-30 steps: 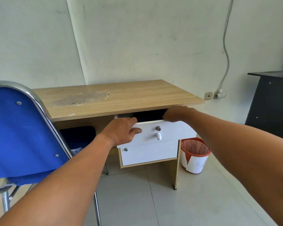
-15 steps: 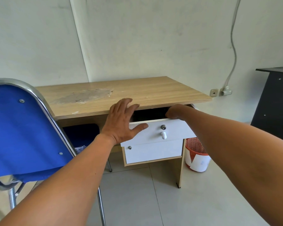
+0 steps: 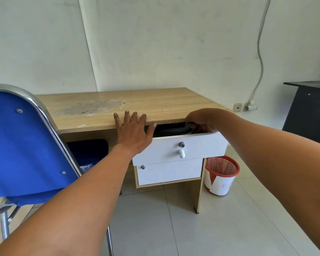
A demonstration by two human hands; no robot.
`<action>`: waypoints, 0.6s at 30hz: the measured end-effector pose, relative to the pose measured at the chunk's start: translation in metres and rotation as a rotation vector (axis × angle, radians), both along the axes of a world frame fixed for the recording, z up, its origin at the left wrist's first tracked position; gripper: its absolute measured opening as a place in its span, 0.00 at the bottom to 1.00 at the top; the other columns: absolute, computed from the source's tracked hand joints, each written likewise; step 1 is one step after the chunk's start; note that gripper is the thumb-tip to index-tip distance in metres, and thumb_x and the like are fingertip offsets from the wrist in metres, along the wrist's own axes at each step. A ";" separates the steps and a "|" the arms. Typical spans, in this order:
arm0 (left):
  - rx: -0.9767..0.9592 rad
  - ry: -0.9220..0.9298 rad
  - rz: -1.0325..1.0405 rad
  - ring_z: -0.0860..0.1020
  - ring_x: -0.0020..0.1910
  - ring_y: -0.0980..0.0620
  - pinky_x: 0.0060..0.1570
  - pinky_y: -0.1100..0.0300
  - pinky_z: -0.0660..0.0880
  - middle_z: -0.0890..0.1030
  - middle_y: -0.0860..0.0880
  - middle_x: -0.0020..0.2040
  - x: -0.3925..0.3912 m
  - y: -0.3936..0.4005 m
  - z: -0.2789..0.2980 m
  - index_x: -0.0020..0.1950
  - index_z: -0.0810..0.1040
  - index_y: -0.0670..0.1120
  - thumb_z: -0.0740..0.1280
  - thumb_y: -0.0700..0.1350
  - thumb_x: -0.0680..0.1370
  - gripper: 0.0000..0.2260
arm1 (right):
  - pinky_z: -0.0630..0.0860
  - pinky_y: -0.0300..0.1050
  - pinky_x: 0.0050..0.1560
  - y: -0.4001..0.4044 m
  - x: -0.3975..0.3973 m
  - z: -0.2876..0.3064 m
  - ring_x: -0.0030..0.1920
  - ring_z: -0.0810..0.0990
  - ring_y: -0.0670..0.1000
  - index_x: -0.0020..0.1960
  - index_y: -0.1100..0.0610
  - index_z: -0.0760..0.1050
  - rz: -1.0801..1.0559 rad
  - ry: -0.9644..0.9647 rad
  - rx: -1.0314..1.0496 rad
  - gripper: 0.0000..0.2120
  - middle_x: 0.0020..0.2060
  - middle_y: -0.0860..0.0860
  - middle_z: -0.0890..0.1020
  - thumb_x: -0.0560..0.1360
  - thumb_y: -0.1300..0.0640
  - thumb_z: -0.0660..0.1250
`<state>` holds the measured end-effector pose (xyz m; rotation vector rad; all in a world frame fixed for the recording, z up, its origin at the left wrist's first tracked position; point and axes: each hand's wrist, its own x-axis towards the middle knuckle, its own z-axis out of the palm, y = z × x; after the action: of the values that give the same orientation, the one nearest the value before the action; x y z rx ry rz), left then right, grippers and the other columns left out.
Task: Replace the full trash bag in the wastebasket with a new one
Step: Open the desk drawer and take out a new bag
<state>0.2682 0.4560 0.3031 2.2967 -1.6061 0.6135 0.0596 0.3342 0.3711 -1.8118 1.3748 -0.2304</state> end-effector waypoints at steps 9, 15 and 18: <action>-0.041 0.022 -0.148 0.58 0.81 0.43 0.76 0.31 0.38 0.66 0.48 0.79 0.007 0.003 0.003 0.78 0.65 0.52 0.36 0.75 0.77 0.41 | 0.69 0.55 0.70 -0.006 -0.016 0.023 0.55 0.84 0.60 0.30 0.54 0.64 -0.057 -0.147 0.251 0.19 0.51 0.62 0.86 0.77 0.48 0.58; -0.096 0.030 -0.461 0.75 0.65 0.50 0.78 0.37 0.52 0.79 0.50 0.62 0.008 0.002 0.009 0.71 0.73 0.49 0.52 0.70 0.80 0.32 | 0.57 0.61 0.76 -0.004 -0.023 0.038 0.52 0.86 0.60 0.30 0.53 0.62 -0.052 -0.292 0.292 0.19 0.51 0.63 0.86 0.78 0.48 0.56; -0.247 0.156 -0.502 0.79 0.50 0.47 0.63 0.45 0.74 0.83 0.48 0.51 0.003 -0.001 0.018 0.60 0.78 0.46 0.60 0.65 0.80 0.24 | 0.62 0.61 0.73 -0.003 -0.024 0.046 0.51 0.86 0.60 0.31 0.53 0.63 -0.035 -0.357 0.289 0.19 0.51 0.63 0.86 0.78 0.48 0.56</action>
<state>0.2716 0.4546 0.3206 1.6349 -1.8157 0.4620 0.0360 0.3309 0.4172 -1.4288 1.1226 -0.3373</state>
